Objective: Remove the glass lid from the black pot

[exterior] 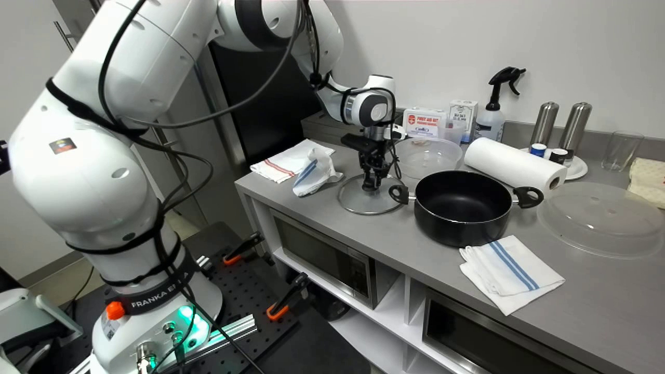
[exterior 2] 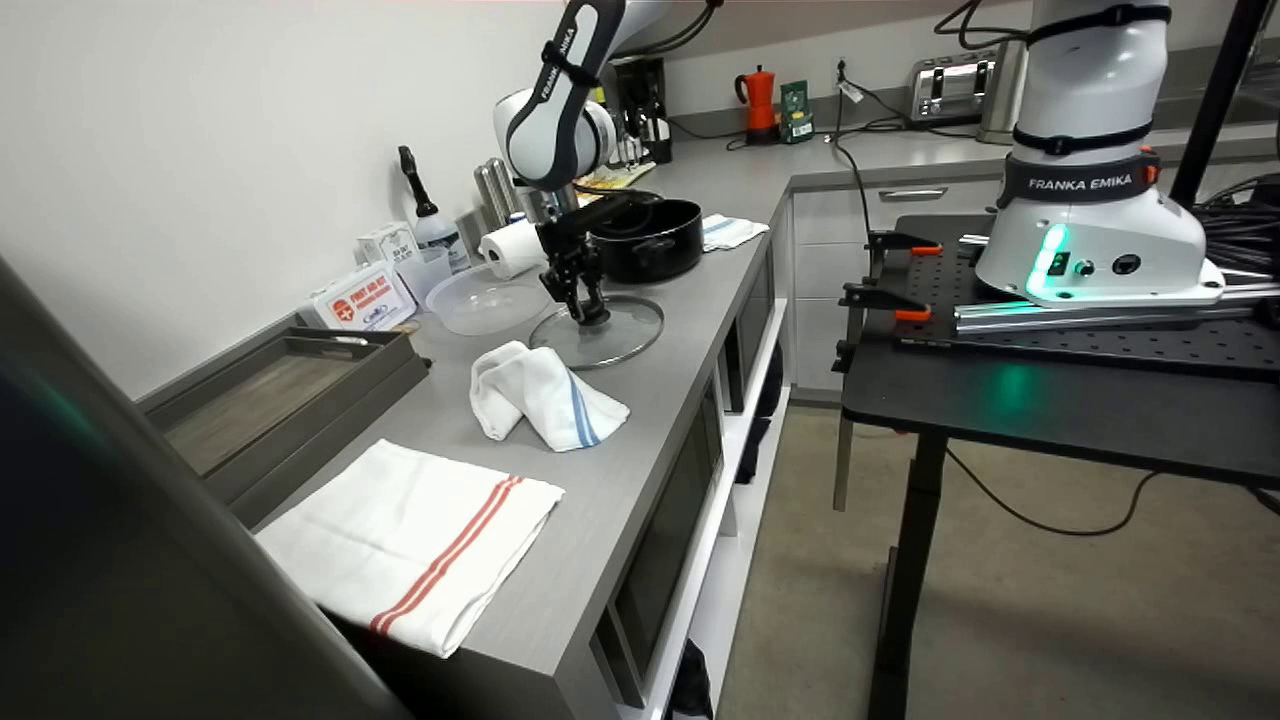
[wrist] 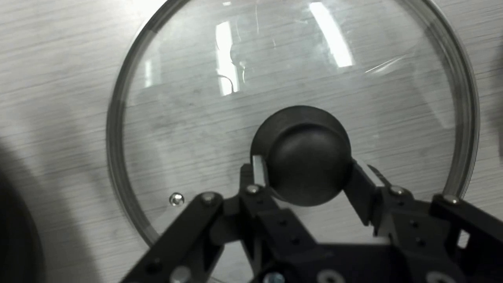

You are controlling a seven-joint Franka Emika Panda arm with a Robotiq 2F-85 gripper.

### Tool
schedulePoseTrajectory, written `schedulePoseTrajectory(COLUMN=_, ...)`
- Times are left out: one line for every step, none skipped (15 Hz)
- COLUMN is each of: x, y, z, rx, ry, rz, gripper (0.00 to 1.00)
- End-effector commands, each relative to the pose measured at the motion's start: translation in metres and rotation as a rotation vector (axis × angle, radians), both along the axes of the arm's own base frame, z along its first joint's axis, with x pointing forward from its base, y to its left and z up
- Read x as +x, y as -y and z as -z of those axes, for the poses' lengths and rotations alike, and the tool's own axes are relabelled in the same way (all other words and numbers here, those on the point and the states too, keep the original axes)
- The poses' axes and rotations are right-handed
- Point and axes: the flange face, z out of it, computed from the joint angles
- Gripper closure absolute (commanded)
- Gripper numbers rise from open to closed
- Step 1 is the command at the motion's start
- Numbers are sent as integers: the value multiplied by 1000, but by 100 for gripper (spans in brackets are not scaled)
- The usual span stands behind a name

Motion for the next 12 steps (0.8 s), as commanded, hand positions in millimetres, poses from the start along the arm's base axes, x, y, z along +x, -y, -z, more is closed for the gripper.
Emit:
schedulePoseTrajectory(x=8, y=-2, z=-8, rx=20, ry=22, rz=-9, gripper=18)
schedulePoseTrajectory(x=9, y=-2, z=-9, rx=20, ry=26, rz=-9, gripper=11)
schedulePoseTrajectory(x=11, y=-3, z=-11, rx=21, ry=30, rz=-8, gripper=3)
schedulePoseTrajectory(x=12, y=-3, z=-13, rx=22, ry=34, rz=-7, gripper=1)
schedulePoseTrajectory(x=13, y=-3, z=-15, rx=23, ry=38, rz=-6, gripper=0)
schedulePoseTrajectory(x=14, y=-3, z=-18, rx=25, ry=43, rz=-5, gripper=0)
schedulePoseTrajectory(x=15, y=-4, z=-21, rx=28, ry=45, rz=-6, gripper=0)
schedulePoseTrajectory(x=15, y=-4, z=-25, rx=31, ry=49, rz=-8, gripper=0)
schedulePoseTrajectory(x=14, y=-6, z=-30, rx=30, ry=51, rz=-9, gripper=0)
schedulePoseTrajectory(x=13, y=-7, z=-38, rx=32, ry=58, rz=-15, gripper=0)
schedulePoseTrajectory(x=12, y=-8, z=-45, rx=34, ry=63, rz=-15, gripper=0)
schedulePoseTrajectory(x=11, y=-9, z=-56, rx=33, ry=73, rz=-16, gripper=0)
